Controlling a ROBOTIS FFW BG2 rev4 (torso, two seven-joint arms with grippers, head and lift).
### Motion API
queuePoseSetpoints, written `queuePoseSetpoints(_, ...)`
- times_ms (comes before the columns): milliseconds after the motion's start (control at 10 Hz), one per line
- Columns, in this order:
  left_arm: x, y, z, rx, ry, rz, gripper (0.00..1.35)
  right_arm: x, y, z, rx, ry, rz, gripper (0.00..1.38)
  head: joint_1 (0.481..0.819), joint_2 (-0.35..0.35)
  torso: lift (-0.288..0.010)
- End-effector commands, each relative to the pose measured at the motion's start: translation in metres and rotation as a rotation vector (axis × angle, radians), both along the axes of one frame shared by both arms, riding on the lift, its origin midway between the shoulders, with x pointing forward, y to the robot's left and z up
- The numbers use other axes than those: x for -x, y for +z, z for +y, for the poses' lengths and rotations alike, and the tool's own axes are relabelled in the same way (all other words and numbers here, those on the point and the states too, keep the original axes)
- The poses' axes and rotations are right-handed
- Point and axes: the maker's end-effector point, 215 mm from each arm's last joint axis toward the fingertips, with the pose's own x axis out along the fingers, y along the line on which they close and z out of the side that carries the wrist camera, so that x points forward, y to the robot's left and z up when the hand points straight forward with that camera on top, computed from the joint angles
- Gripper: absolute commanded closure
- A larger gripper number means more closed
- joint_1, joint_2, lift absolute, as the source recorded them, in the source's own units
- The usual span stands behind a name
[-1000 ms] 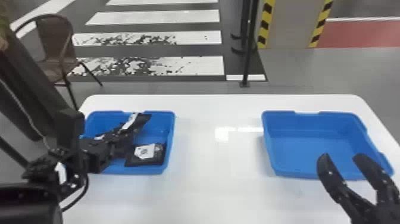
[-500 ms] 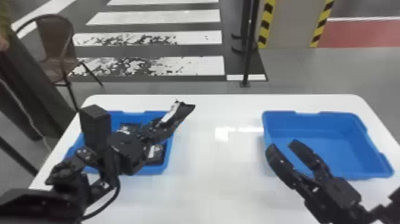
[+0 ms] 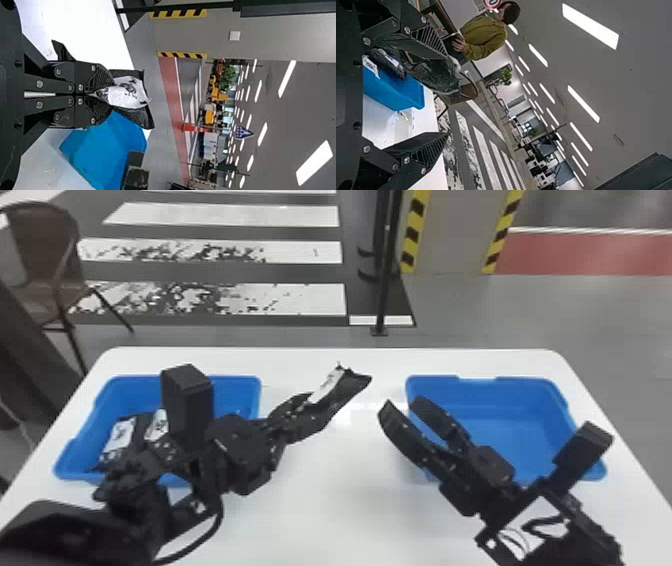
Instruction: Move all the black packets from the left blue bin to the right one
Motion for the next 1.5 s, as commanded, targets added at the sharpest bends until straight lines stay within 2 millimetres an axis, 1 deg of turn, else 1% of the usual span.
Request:
queuePoseSetpoints(0,0.004,-0.001,-0.013,0.017,-0.029,0.013,1.21,-0.001,0.006,0.013,-0.026,0.022,-0.003,0.36,0.695,-0.035,-0.140)
queuePoseSetpoints(200,0.007,-0.010,-0.025,0.027,-0.055,0.046,1.21,0.001,0.016,0.033,-0.061,0.052,-0.004,0.36,0.695,-0.037,-0.140)
queuePoseSetpoints(300,0.007,-0.010,-0.028,0.034,-0.062,0.048,1.21,0.003,0.018,0.043,-0.065,0.071,-0.007,0.36,0.695,-0.032,-0.140)
queuePoseSetpoints(500,0.011,-0.007,-0.041,0.054,-0.089,0.051,1.21,-0.002,0.012,0.055,-0.051,0.073,0.008,0.37,0.695,-0.021,-0.140)
queuePoseSetpoints(600,0.013,-0.005,-0.045,0.059,-0.098,0.048,1.21,-0.010,0.004,0.053,-0.022,0.063,0.015,0.42,0.695,-0.019,-0.140)
queuePoseSetpoints(700,0.013,-0.006,-0.045,0.061,-0.100,0.051,1.21,-0.015,-0.001,0.051,-0.005,0.057,0.020,0.58,0.695,-0.022,-0.140)
queuePoseSetpoints(800,0.014,-0.005,-0.047,0.063,-0.103,0.052,1.21,-0.018,-0.002,0.050,0.006,0.056,0.020,1.01,0.695,-0.028,-0.140)
queuePoseSetpoints(900,0.013,-0.005,-0.048,0.064,-0.104,0.050,1.21,-0.019,-0.008,0.049,0.008,0.055,0.030,1.29,0.695,-0.031,-0.140)
queuePoseSetpoints(1100,0.013,-0.005,-0.047,0.063,-0.102,0.050,1.21,-0.018,-0.011,0.052,0.015,0.062,0.031,1.28,0.695,-0.034,-0.140)
queuePoseSetpoints(1400,0.011,-0.004,-0.042,0.063,-0.093,0.043,1.21,-0.016,-0.006,0.052,0.046,0.070,0.005,1.28,0.695,-0.030,-0.140)
